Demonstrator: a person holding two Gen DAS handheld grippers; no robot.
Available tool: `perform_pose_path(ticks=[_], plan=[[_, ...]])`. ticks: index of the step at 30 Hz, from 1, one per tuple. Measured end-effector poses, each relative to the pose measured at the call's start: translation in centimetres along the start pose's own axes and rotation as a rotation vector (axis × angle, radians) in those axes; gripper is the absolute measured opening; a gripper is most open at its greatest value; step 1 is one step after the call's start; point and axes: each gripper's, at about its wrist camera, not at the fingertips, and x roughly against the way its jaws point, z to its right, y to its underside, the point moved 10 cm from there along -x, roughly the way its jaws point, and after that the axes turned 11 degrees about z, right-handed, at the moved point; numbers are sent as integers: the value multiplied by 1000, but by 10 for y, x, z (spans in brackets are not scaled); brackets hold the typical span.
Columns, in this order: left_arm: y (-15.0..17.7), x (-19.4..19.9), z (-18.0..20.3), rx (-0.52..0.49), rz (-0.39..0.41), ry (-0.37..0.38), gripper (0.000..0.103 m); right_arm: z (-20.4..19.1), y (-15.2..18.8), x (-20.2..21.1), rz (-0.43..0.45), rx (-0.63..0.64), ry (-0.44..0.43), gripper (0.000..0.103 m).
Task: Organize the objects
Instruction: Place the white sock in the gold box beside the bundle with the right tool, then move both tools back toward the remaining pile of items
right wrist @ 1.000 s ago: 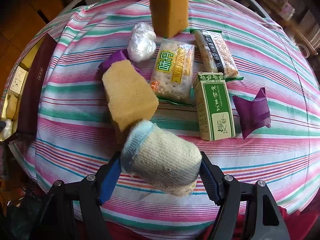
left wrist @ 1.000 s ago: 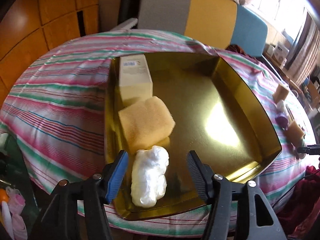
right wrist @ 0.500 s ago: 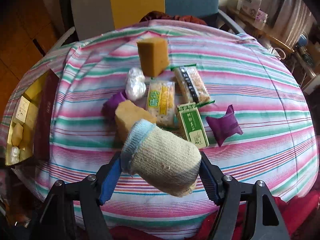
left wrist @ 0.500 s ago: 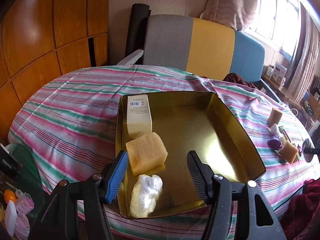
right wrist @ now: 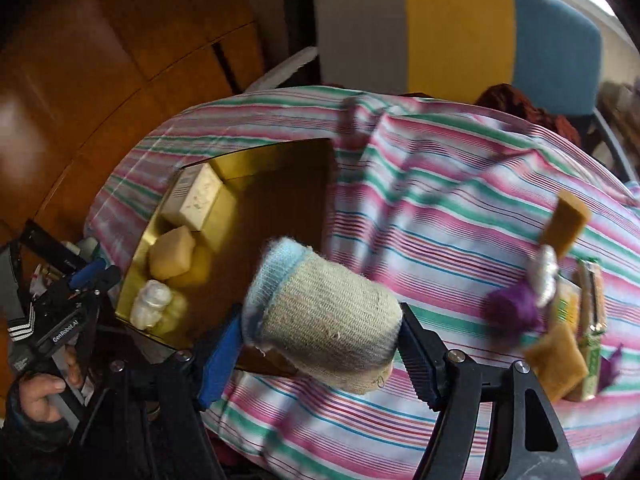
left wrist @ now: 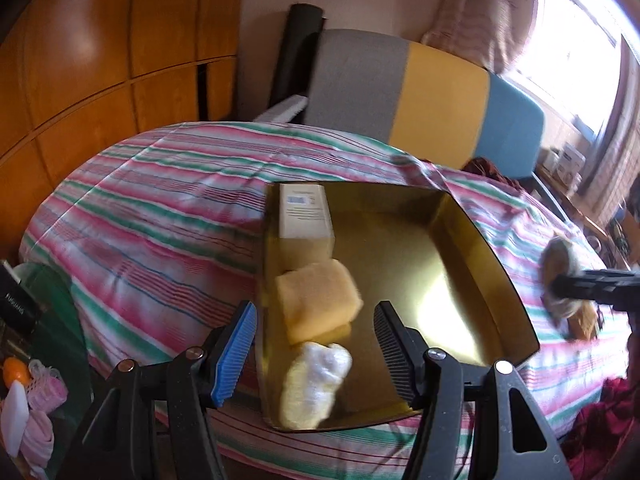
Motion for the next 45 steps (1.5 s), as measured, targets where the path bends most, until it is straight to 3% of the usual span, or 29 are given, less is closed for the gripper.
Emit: perform_pose_path(ticks=[5, 12, 15, 17, 19, 22, 26, 35, 39, 45], plan=[[-3, 1, -34, 61, 12, -56, 62, -75, 0, -58, -79, 72, -91, 74], [-1, -1, -62, 119, 14, -84, 62, -127, 40, -132, -245, 102, -80, 76], [1, -3, -64, 125, 6, -84, 62, -146, 54, -140, -276, 73, -147, 79], [3, -5, -64, 124, 1, -85, 62, -159, 58, -138, -292, 7, -246, 95], [3, -6, -63, 116, 0, -86, 62, -168, 60, -136, -298, -45, -320, 96], [2, -4, -59, 104, 7, -84, 62, -165, 60, -133, -278, -57, -322, 96], [-2, 0, -49, 81, 16, -68, 63, -153, 50, -120, -201, -63, -274, 103], [-6, 1, -7, 41, -2, 33, 63, -93, 17, -63, -7, -94, -146, 103], [-10, 1, 26, -13, -5, 95, 62, -40, 12, -32, 59, -152, -74, 103], [-13, -1, 106, -140, -17, 229, 62, 77, 23, 30, 144, -290, 104, 103]])
